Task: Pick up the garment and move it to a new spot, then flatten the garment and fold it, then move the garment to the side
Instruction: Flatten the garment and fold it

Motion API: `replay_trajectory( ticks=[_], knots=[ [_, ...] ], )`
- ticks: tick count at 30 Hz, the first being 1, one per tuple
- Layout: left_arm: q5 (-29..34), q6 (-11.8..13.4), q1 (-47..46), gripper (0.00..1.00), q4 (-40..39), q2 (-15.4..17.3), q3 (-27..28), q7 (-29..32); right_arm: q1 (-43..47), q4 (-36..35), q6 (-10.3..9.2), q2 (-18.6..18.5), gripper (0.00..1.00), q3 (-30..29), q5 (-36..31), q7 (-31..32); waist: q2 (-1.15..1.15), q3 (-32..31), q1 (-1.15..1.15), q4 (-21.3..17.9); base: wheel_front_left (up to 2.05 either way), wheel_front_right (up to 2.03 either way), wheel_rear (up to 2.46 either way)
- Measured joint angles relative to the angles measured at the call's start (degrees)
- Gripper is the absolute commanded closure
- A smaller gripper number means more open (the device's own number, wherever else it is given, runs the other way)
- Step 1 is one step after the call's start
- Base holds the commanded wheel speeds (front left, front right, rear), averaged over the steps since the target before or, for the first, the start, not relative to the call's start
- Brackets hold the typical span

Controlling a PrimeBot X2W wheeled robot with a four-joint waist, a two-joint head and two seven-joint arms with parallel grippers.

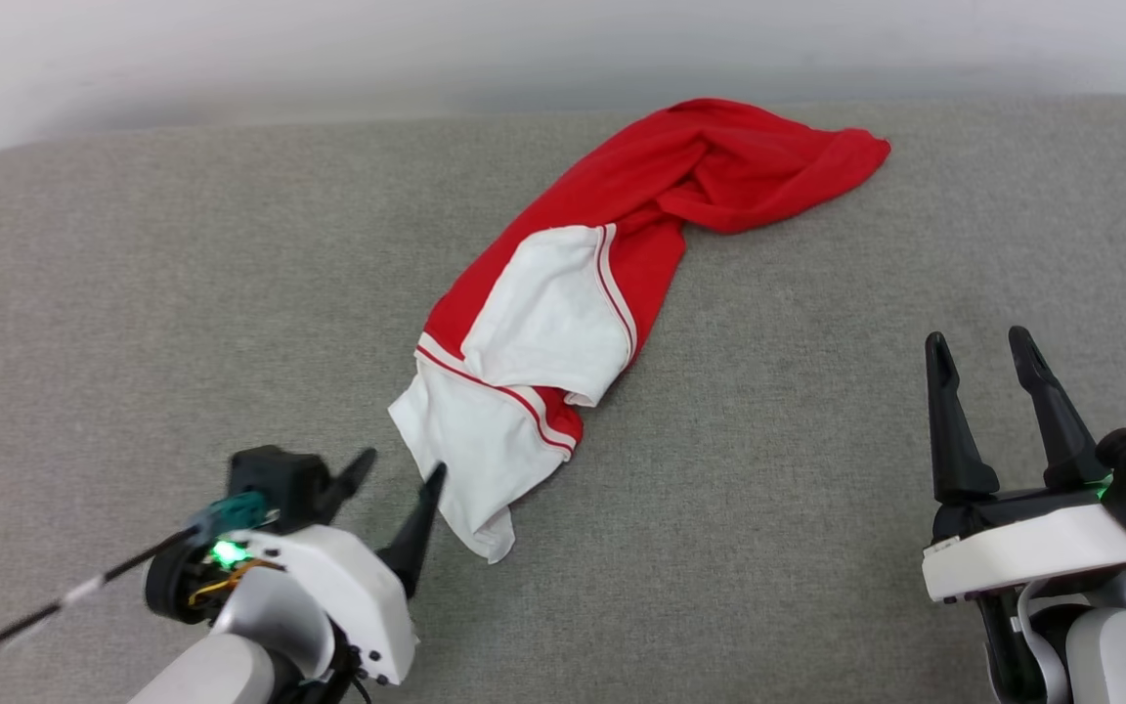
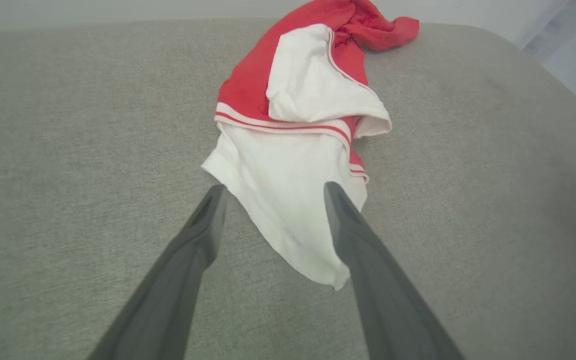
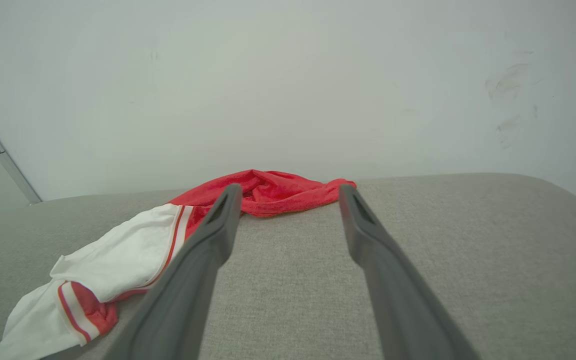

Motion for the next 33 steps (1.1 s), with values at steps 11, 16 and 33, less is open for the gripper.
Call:
replay_trajectory(
  ticks=[11,16,33],
  knots=[
    [0.27,0.58,-4.89,0.0,5.38,-0.79,-5.0,11.48,-1.22,0.13,0.0,0.0,0.0,0.81,-0.14,-0.78,0.0,4.48,0.01,-2.94,0.0,0.0,0.0],
    [0.21,-0.34,-5.75,0.0,8.7,-1.13,-6.03,12.7,-1.45,0.22,0.0,0.0,0.0,0.52,-0.14,-1.35,0.0,6.19,0.01,-3.87,0.0,0.0,0.0],
    [3.25,4.07,-3.9,1.0,9.87,2.48,-1.02,1.45,-1.79,2.55,0.0,0.0,0.0,0.83,-0.13,-1.49,0.0,2.64,0.01,-1.11,0.0,0.0,0.0]
  ],
)
